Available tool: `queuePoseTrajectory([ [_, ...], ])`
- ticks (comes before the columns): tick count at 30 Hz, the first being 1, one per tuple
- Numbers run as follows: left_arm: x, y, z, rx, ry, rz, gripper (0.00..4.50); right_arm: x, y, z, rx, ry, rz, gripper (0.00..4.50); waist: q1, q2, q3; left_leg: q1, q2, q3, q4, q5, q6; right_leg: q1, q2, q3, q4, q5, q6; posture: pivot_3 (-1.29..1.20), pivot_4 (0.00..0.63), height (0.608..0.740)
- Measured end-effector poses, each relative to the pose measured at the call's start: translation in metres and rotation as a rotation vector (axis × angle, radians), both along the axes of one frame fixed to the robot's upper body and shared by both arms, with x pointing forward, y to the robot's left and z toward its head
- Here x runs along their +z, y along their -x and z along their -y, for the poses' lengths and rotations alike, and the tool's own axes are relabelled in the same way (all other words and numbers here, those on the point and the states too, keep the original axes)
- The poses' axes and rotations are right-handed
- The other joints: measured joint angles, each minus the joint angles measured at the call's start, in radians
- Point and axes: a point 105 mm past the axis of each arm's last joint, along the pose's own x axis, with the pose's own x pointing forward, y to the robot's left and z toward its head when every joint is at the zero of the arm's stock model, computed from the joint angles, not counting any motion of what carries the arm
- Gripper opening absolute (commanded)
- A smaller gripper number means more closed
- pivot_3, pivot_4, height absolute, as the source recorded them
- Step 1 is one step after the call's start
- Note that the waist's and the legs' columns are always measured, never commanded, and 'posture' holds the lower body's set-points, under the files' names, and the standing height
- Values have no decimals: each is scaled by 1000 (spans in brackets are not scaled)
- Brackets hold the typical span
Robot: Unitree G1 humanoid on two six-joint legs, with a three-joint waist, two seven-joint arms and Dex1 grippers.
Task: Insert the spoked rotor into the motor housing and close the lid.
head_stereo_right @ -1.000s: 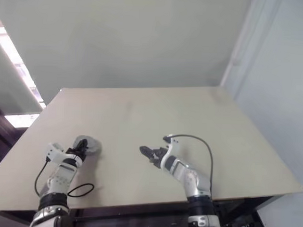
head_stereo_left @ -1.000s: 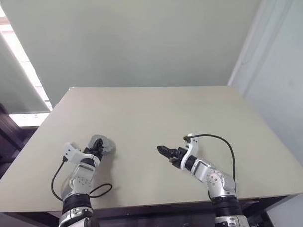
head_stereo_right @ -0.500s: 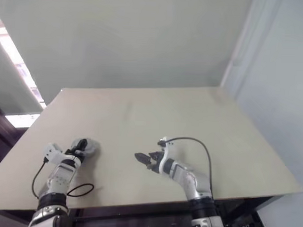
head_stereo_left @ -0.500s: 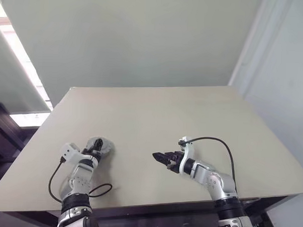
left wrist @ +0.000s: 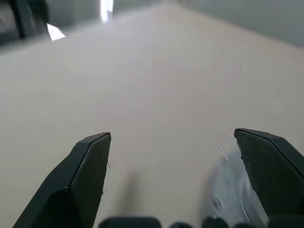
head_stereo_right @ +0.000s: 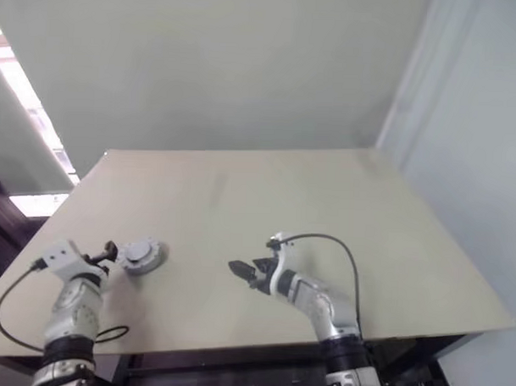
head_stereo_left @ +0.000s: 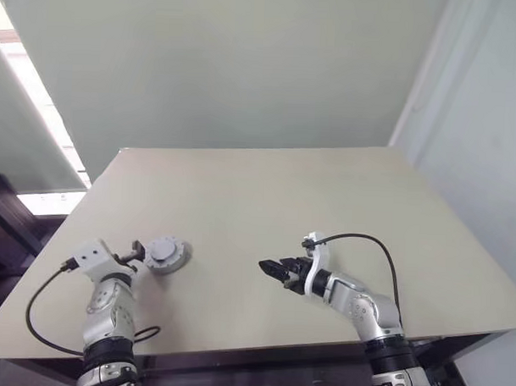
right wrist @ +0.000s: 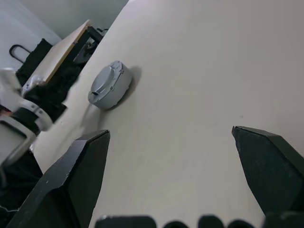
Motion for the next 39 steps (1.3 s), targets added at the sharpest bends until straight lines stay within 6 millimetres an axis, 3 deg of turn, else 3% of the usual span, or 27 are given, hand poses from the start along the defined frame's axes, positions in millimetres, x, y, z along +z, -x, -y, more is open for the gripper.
queuePoseTrajectory([
  [3, 20, -8, 24, -212, -67, 72, 4461, 2, -2, 3, -9, 9, 32, 4500, 12, 0, 0, 0, 0, 1, 0, 0, 0, 0, 0, 0, 0, 0, 0, 0, 0, 740],
  [8, 38, -16, 81, -573, -55, 127, 4461, 4, -4, 13, 27, 100, 172, 4500, 9, 0, 0, 0, 0, 2, 0, 0, 0, 0, 0, 1, 0, 0, 0, 0, 0, 740],
  [12, 38, -9, 117, -792, -11, 80, 4461, 2, -2, 40, 31, 266, 348, 4500, 8, 0, 0, 0, 0, 2, 0, 0, 0, 0, 0, 1, -1, 0, 0, 0, 0, 740],
  [18, 42, 1, 167, -1035, 13, 40, 4461, 15, 5, 76, -72, 328, 485, 4500, 9, 0, 0, 1, 1, 2, 1, 0, 0, 1, 1, 1, 0, 0, 0, 0, 0, 740],
  [24, 29, 12, 184, -1119, 58, -19, 4461, 13, 14, 111, -166, 381, 479, 4500, 8, 0, 0, 2, 2, 4, 1, 0, 0, 2, 2, 2, 0, 0, 0, 0, 0, 740],
  [33, 22, 15, 194, -1163, 69, -45, 4461, 11, 19, 119, -210, 394, 469, 4500, 13, 0, 0, 2, 1, 4, 2, 0, 1, 2, 2, 3, 0, 0, 0, 0, 0, 740],
  [39, 20, 9, 211, -1220, 77, -45, 4461, 14, 20, 125, -252, 403, 481, 4500, 14, 0, 0, 2, 1, 4, 2, 0, 1, 3, 2, 3, 0, 0, 0, 0, 0, 740],
])
